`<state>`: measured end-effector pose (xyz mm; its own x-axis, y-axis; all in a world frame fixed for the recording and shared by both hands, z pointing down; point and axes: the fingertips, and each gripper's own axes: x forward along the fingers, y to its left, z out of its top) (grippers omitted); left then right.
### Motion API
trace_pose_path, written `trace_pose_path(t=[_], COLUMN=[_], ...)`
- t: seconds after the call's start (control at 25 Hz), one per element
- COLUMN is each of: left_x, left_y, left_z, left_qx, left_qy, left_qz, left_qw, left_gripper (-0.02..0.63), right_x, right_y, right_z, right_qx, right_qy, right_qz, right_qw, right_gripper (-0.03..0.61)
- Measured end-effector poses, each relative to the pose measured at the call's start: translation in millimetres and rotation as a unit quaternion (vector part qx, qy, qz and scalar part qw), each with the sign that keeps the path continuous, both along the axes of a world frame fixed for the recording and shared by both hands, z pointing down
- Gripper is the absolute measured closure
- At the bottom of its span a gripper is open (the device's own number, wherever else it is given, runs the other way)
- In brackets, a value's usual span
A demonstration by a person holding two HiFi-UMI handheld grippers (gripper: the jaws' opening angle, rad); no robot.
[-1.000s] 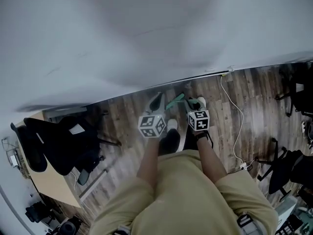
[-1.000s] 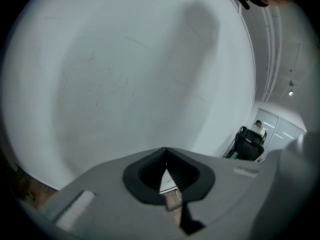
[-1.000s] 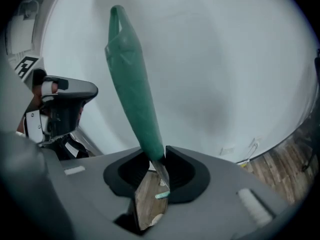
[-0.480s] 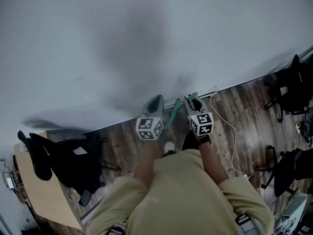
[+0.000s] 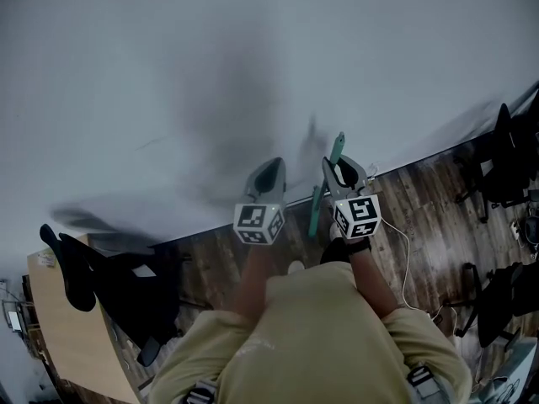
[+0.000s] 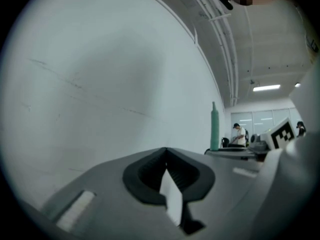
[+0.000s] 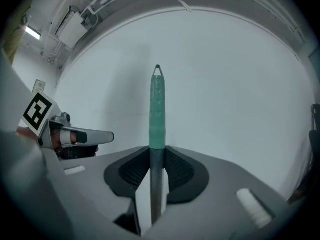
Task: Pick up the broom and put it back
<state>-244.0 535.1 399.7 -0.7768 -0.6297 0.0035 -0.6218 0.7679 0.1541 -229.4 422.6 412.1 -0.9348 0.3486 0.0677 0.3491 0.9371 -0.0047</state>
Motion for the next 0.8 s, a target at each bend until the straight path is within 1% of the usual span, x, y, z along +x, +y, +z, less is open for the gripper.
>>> trace_pose_path(t=[0.2, 0.36, 0.52, 0.64, 0.72, 0.8], left_x=[5, 12, 21, 33, 43, 51], left_y=[5, 8, 10, 2, -10, -23], left_z=[-29, -39, -45, -47, -50, -51], left_qx=[-0.003, -0.010, -0.015, -0.035, -0.031, -0.024], left_qy=[-0.030, -0.033, -0.035, -0.052, -0.067, -0.068], left_qz=[-0.008, -0.015, -0.012, 0.013, 0.045, 0.067], left_qw=[0.9995, 0.9993, 0.9992, 0.9979, 0.9963, 0.9951], left_gripper=[0.612, 0.612, 0.614, 0.614, 0.612, 0.612], right_x=[12, 22, 30, 37, 42, 50], right_y=[-1, -1, -2, -6, -7, -11], right_z=[-41, -57, -61, -58, -55, -52], right_qx=[-0.007, -0.012, -0.017, -0.019, -0.019, -0.019], right_qy=[-0.042, -0.057, -0.058, -0.051, -0.042, -0.036], right_qz=[0.016, 0.021, 0.025, 0.030, 0.033, 0.036], right_qw=[0.999, 0.998, 0.998, 0.998, 0.998, 0.999], right_gripper=[0.486, 0.486, 0.486, 0.486, 0.486, 0.486])
